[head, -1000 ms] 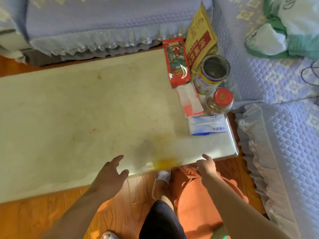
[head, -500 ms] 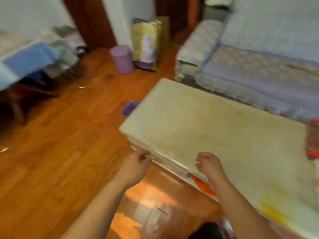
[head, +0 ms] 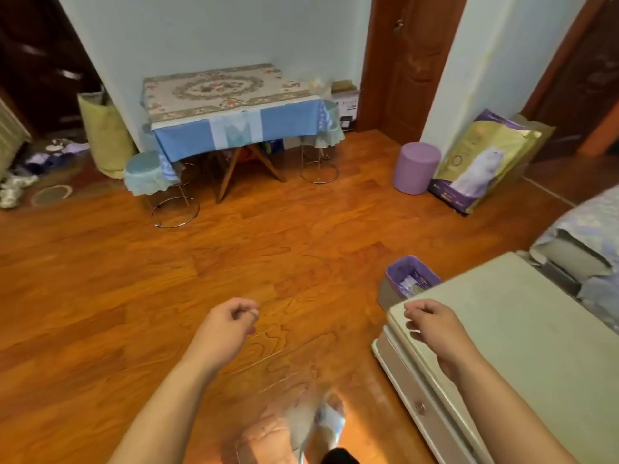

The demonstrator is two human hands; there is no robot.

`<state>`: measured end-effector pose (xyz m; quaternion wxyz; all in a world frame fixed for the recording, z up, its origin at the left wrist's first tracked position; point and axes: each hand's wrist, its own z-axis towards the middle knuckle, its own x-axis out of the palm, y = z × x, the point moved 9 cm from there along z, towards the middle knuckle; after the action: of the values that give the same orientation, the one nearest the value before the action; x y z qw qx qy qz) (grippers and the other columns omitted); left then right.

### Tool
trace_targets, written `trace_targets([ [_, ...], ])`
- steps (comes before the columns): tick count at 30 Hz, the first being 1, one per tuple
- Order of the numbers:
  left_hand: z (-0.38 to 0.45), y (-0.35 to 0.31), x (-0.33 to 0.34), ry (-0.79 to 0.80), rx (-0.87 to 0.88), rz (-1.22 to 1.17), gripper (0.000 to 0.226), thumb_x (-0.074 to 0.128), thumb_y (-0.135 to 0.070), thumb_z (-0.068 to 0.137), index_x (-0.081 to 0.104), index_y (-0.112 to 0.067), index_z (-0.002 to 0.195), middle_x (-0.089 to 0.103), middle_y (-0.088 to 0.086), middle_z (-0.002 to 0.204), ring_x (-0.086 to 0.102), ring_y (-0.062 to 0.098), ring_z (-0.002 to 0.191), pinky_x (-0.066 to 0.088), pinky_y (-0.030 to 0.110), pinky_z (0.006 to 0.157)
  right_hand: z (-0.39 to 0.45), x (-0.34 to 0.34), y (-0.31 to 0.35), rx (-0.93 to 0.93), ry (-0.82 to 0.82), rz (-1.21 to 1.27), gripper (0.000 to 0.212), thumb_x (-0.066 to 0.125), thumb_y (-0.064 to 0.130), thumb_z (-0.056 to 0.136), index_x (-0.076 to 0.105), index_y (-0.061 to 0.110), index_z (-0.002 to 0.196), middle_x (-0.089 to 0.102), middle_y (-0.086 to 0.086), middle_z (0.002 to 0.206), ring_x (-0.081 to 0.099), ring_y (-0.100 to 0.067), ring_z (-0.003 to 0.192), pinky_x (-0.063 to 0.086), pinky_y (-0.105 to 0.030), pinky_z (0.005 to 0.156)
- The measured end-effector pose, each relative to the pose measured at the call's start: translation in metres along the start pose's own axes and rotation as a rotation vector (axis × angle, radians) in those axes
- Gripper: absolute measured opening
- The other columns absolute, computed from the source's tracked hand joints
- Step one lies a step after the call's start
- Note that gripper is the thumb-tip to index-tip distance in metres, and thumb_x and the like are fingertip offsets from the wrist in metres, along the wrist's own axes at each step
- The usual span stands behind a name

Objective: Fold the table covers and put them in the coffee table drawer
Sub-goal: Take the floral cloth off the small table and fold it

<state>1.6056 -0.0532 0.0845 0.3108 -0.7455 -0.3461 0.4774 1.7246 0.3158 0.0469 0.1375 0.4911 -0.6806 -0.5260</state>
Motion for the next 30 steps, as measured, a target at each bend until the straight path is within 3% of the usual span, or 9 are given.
trace_targets([
  [3,0.056,0.011,-0.029,-0.001,-0.079,-0.003,0.012,0.058,-0.027,0.102,0.070,-0.026,0.102,0.075,-0.003,0.100,0.072,0.016,0.090,0.056,0.036,0.080,0.058,0.045,0.018,0.040,0.032,-0.014,0.013,0.058,0.007,0.096,0.068,0.010,0.090,0.068,-0.009,0.085,0.061,-0.024,0.081,0.052,-0.044,0.083],
  [7,0.130,0.005,-0.104,-0.126,-0.156,-0.028,0.014,0.057,-0.025,0.103,0.070,-0.023,0.102,0.073,-0.005,0.104,0.072,0.014,0.089,0.055,0.036,0.086,0.156,0.125,0.080,0.043,0.092,-0.068,0.013,0.058,0.012,0.096,0.070,0.008,0.093,0.065,-0.006,0.071,0.058,-0.026,0.073,0.049,-0.046,0.073],
  [14,0.228,-0.007,-0.230,-0.351,-0.189,-0.176,0.015,0.055,-0.025,0.103,0.070,-0.027,0.103,0.074,-0.007,0.103,0.072,0.014,0.092,0.054,0.042,0.095,0.228,0.317,0.267,-0.157,0.408,-0.187,0.016,0.053,0.027,0.104,0.068,0.021,0.101,0.068,-0.005,0.099,0.065,-0.027,0.093,0.053,-0.050,0.086],
  [21,0.351,0.056,-0.291,-0.381,-0.357,-0.428,0.015,0.054,-0.019,0.104,0.069,-0.017,0.108,0.074,0.004,0.102,0.071,0.026,0.094,0.052,0.040,0.087,0.301,0.483,0.334,-0.140,0.547,-0.247,0.013,0.057,0.021,0.101,0.070,0.020,0.096,0.070,-0.008,0.093,0.063,-0.024,0.083,0.053,-0.045,0.082],
  [26,0.487,0.077,-0.371,-0.398,-0.383,-0.475,0.017,0.052,-0.017,0.105,0.068,-0.014,0.112,0.072,0.008,0.103,0.068,0.026,0.091,0.049,0.034,0.077,0.382,0.569,0.396,-0.108,0.447,-0.233,0.014,0.057,0.017,0.100,0.070,0.018,0.098,0.071,-0.009,0.092,0.065,-0.024,0.085,0.056,-0.044,0.083],
  [30,0.602,0.039,-0.418,-0.288,-0.282,-0.406,0.018,0.052,-0.011,0.104,0.069,-0.014,0.107,0.072,0.010,0.100,0.065,0.019,0.083,0.049,0.025,0.066,0.443,0.604,0.450,-0.072,0.341,-0.127,0.017,0.054,0.011,0.101,0.070,0.015,0.099,0.072,-0.008,0.099,0.065,-0.020,0.087,0.054,-0.035,0.080],
])
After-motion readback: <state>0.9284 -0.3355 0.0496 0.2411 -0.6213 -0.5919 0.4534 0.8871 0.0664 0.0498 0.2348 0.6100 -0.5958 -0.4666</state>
